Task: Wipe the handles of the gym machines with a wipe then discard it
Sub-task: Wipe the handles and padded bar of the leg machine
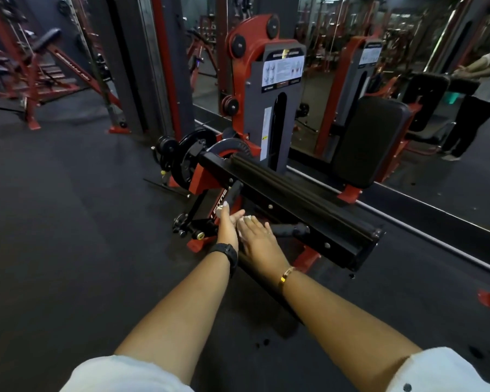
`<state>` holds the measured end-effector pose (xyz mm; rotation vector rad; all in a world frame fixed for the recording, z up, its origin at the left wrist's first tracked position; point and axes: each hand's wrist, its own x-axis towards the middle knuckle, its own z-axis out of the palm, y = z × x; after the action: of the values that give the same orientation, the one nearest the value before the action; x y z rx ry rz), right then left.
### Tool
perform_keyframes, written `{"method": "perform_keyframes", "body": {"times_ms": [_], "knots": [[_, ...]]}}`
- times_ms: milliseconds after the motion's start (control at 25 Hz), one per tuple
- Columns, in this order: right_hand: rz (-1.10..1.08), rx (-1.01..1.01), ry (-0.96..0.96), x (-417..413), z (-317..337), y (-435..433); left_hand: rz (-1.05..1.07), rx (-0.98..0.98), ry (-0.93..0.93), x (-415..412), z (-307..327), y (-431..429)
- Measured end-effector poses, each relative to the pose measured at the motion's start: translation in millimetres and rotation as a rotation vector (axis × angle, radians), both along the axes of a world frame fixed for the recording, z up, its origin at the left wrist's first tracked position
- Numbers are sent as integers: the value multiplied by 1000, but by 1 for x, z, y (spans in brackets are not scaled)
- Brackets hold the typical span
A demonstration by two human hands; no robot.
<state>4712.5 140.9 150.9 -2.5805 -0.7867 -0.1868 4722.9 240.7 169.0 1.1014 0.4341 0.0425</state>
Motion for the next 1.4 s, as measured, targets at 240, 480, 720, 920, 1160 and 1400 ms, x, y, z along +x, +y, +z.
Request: {"method": "perform_keyframes", "body": {"times_ms": [240, 480, 720, 920, 1160, 1400], "knots": [[-213, -125, -203, 14, -19, -58, 3, 56, 9, 0, -5, -2], [21, -79, -167, 8, -18, -20, 30, 102, -8, -1, -5, -9], [-248, -127, -192, 30, -24, -87, 104, 118, 5, -1, -6, -16], [63, -37, -134, 11, -11, -23, 120, 114, 11, -1, -5, -19], [-181, -10, -288, 11, -39, -111, 114, 144, 4, -1, -5, -20], [-43, 126, -74, 3, -18, -37, 129, 208, 10, -1, -14, -22]]}}
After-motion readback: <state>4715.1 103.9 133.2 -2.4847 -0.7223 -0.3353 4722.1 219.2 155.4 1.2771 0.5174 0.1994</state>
